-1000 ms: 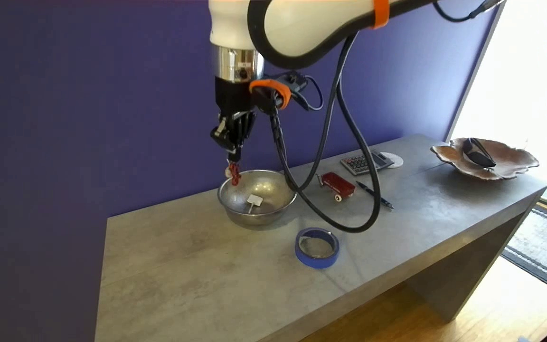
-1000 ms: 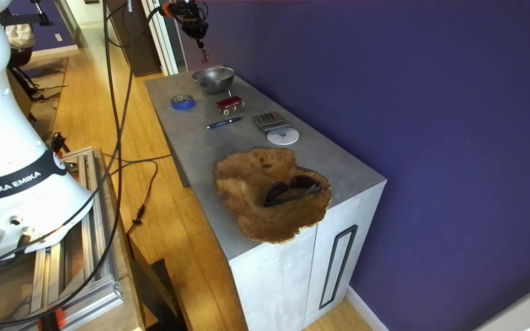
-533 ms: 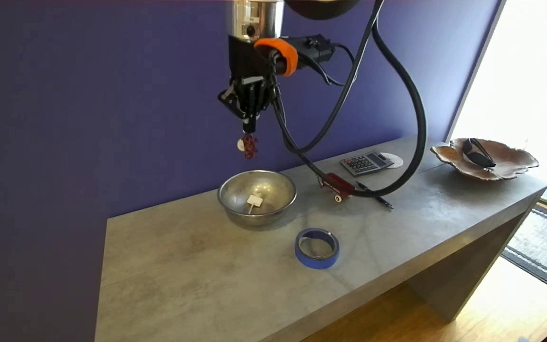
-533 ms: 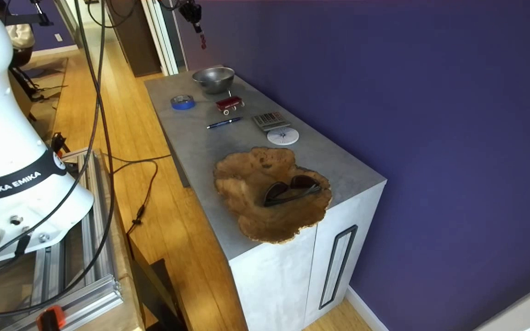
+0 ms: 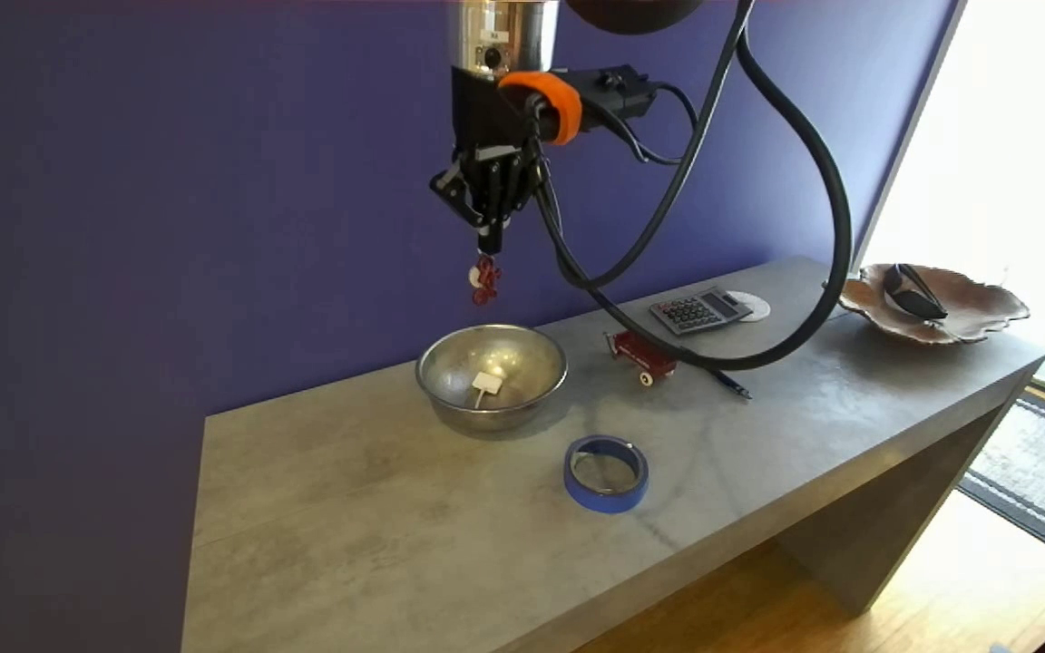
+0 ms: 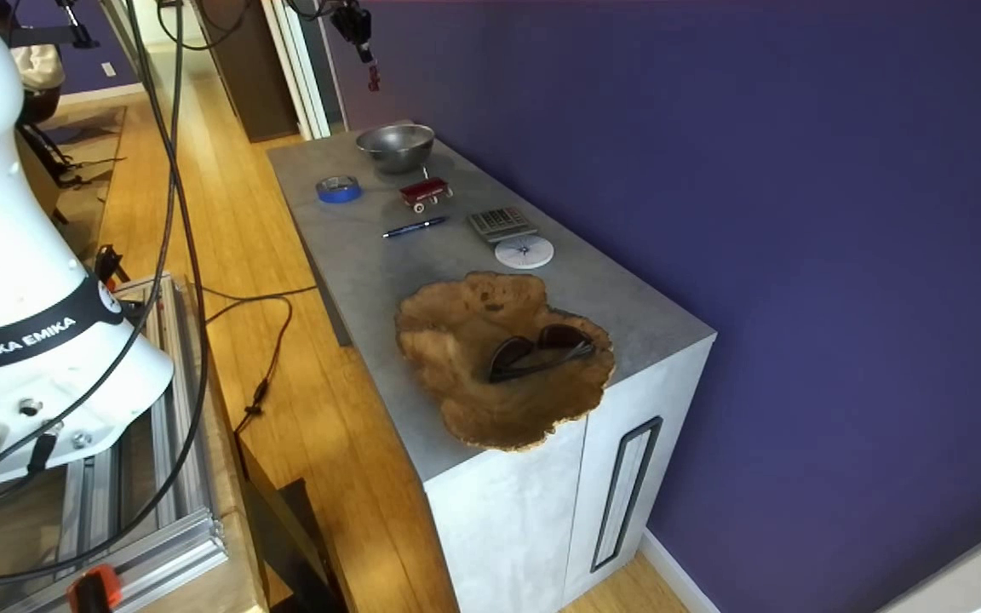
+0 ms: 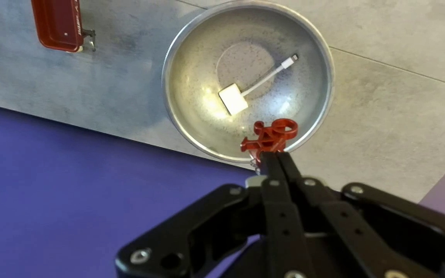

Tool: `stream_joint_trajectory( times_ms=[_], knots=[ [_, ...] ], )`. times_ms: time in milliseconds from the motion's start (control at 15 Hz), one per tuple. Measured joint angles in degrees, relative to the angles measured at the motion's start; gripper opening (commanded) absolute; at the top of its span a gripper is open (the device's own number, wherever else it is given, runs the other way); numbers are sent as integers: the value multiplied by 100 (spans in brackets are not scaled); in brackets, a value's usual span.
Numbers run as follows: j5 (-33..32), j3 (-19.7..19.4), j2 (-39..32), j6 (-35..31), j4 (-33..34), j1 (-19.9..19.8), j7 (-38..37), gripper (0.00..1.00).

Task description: Take the red thing out of the bowl then place it into the wooden plate

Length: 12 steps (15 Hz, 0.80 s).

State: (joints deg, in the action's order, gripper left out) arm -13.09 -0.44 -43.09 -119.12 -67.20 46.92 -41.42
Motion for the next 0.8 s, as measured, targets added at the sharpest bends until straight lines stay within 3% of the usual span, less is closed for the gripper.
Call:
stream_joint_trajectory(
  times_ms=[133, 600, 800],
  knots=[
    [18, -39, 144, 43, -216, -66, -37, 1],
    [604, -33, 1621, 37, -2007, -462, -368, 1],
    [877, 113, 2179, -336, -2798, -690, -708, 3]
  ],
)
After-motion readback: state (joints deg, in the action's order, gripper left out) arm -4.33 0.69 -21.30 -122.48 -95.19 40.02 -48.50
